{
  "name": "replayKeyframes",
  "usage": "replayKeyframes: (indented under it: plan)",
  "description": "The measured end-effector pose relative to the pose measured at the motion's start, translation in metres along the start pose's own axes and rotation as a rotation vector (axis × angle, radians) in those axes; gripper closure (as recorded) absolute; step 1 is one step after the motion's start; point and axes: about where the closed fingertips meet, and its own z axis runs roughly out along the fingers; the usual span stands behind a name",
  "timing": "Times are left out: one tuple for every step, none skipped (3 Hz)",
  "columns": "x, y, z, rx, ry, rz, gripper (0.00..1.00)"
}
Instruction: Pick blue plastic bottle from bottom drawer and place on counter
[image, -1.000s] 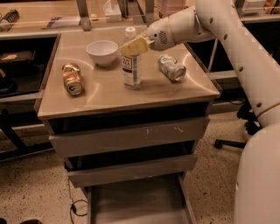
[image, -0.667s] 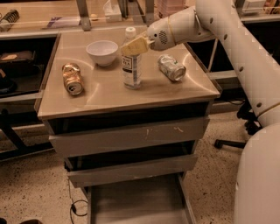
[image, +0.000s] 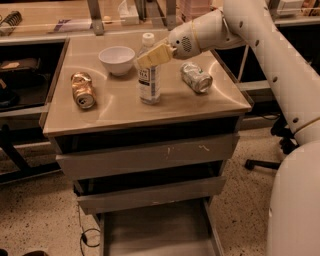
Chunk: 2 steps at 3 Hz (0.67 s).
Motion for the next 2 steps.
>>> replayKeyframes:
  plan:
    - [0.0, 0.0, 0.0001, 0.0, 0.0, 0.0, 0.0]
    - [0.0, 0.0, 0.0001, 0.0, 0.0, 0.0, 0.0]
